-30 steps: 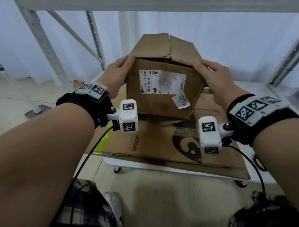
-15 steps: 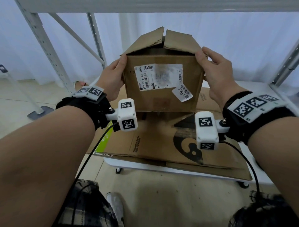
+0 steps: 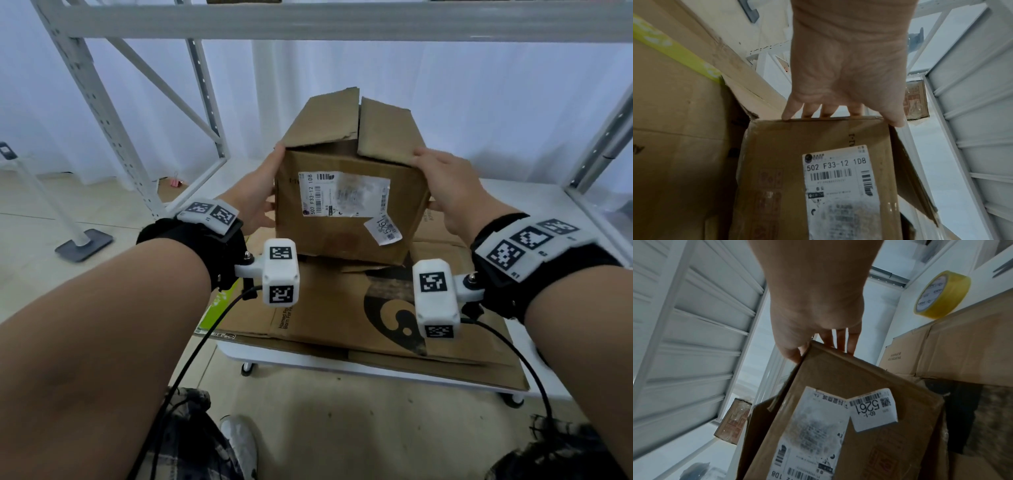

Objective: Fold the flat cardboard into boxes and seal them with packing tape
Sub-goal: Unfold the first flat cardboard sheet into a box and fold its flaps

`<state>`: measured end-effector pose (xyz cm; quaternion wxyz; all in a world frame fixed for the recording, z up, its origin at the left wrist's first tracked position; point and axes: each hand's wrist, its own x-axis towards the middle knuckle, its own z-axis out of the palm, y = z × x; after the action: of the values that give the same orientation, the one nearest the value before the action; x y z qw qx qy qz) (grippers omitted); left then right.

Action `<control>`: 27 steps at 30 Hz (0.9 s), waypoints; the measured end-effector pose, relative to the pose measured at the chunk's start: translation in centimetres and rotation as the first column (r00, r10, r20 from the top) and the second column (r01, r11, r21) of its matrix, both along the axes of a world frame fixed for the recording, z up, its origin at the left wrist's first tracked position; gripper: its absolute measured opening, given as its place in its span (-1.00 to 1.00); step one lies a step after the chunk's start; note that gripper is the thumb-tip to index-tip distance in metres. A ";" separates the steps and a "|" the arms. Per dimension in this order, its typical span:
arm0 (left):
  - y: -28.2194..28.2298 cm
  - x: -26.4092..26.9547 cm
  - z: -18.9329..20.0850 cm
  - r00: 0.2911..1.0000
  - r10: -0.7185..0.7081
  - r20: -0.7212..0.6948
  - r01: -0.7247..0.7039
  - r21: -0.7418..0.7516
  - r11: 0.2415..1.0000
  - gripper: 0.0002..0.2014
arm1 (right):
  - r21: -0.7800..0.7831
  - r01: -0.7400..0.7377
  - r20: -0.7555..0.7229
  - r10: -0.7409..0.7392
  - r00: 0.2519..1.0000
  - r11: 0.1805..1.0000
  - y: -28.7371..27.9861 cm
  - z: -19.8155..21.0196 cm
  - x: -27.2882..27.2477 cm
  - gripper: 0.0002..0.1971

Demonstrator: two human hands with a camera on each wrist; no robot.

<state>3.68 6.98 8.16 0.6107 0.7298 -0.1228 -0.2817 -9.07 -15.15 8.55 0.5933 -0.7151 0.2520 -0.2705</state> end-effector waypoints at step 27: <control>-5.0 -2.0 -4.5 0.991 0.018 -0.132 -0.014 0.030 0.999 -0.07 | 0.152 0.031 -0.255 0.009 0.967 0.988 -7.1 -4.5 -4.8 -0.70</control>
<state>1.71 2.00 3.64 0.6091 0.7194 -0.0721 -0.3261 -13.91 -22.24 4.05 0.6083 -0.6941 0.3504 -0.1594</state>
